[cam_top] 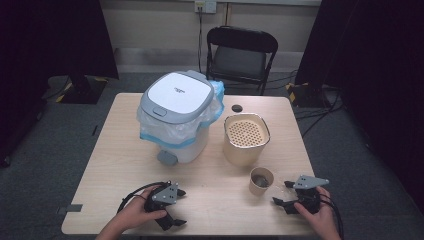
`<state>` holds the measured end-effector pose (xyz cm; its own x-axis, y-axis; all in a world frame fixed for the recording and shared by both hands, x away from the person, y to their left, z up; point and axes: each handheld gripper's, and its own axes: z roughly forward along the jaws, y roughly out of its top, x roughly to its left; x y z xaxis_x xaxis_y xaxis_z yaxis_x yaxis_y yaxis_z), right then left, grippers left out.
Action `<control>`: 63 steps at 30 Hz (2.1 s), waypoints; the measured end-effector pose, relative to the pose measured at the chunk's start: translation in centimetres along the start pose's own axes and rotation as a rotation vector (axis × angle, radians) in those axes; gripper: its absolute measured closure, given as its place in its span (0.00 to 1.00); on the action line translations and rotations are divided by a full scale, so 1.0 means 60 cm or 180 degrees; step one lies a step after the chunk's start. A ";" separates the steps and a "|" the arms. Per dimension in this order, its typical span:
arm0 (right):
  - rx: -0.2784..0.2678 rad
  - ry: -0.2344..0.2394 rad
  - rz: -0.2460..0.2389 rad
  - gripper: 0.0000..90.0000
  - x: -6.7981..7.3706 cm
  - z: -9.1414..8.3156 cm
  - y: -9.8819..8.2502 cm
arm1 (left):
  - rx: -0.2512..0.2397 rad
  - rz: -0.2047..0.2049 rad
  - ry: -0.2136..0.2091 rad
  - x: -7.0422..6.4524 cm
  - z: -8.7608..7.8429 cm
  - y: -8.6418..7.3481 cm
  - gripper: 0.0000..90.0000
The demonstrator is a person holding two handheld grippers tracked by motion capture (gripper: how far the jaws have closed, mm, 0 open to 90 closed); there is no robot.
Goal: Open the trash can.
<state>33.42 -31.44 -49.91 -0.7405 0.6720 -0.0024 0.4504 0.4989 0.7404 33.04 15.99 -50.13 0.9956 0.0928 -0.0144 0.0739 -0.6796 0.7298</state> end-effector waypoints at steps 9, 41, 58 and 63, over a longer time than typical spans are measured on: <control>0.0002 0.0074 -0.0056 0.22 -0.005 -0.001 -0.001 | 0.0085 -0.0198 0.0126 -0.003 -0.005 0.009 0.15; 0.0001 0.0071 -0.0059 0.22 -0.005 -0.001 -0.001 | 0.0119 -0.0994 0.0481 0.023 -0.154 0.056 0.18; 0.0003 0.0050 -0.0051 0.22 -0.004 -0.001 -0.001 | 0.0235 -0.0993 0.0604 0.040 -0.209 0.097 0.18; 0.0003 0.0044 -0.0044 0.22 -0.004 -0.002 -0.001 | 0.0218 -0.1004 0.0625 0.044 -0.219 0.109 0.18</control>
<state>33.51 -31.68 -49.90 -0.7535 0.6575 -0.0034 0.4404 0.5086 0.7398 35.38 21.38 -36.42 0.8938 0.4383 -0.0950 0.3853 -0.6419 0.6629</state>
